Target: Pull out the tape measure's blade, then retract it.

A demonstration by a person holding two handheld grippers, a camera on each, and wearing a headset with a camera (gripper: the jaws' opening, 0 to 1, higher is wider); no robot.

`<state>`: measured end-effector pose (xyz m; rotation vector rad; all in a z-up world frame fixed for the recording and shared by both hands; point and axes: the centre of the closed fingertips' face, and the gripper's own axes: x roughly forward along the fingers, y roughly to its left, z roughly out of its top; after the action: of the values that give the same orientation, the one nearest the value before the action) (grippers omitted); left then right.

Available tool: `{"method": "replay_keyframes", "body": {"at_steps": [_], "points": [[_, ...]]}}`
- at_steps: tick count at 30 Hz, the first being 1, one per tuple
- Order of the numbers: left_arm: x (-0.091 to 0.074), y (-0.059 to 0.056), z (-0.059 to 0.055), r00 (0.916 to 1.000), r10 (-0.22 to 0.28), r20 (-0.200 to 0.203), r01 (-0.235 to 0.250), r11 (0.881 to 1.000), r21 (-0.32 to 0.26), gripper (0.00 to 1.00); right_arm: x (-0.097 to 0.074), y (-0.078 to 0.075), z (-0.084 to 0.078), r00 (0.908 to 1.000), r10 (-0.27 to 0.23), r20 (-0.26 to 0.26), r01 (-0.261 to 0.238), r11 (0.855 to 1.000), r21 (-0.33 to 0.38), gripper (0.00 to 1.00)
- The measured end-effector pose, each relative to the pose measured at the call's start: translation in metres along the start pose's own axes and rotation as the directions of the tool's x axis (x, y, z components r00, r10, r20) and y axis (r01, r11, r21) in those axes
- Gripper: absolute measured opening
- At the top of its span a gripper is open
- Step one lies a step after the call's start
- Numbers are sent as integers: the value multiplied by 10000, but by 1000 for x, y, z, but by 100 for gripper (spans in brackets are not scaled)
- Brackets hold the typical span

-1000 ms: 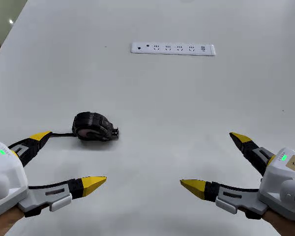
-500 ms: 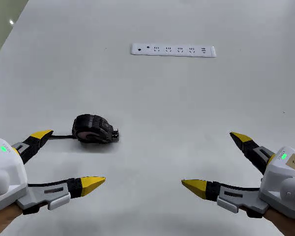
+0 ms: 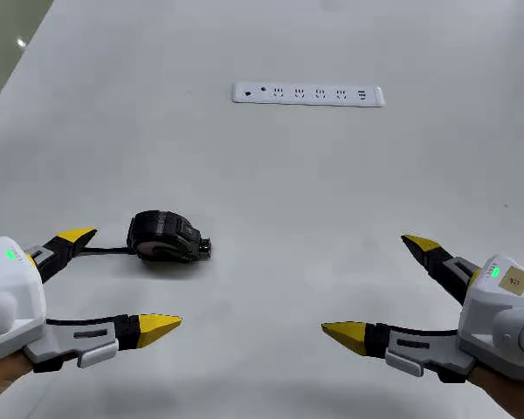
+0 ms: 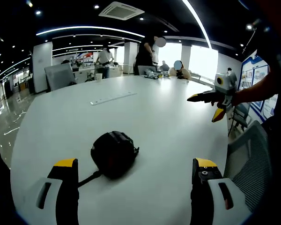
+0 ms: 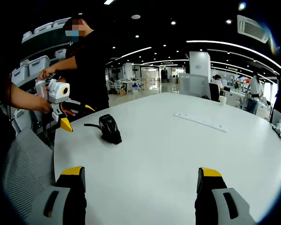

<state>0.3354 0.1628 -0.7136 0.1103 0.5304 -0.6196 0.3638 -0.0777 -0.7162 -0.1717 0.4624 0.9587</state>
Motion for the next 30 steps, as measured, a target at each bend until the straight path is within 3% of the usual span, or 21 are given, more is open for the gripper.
{"method": "replay_keyframes", "body": {"at_steps": [16,30], "points": [[9,19,-2,9963,-579,-630,616,9964,588,94,21,0,-2,9966,737,-359,-754,9960,-474,95],[16,34,-4,9866,-1056,-1245,1185,9878,1011,87,45,2,3,9881,1437,-550,-1488,9835,-1026,93]]}}
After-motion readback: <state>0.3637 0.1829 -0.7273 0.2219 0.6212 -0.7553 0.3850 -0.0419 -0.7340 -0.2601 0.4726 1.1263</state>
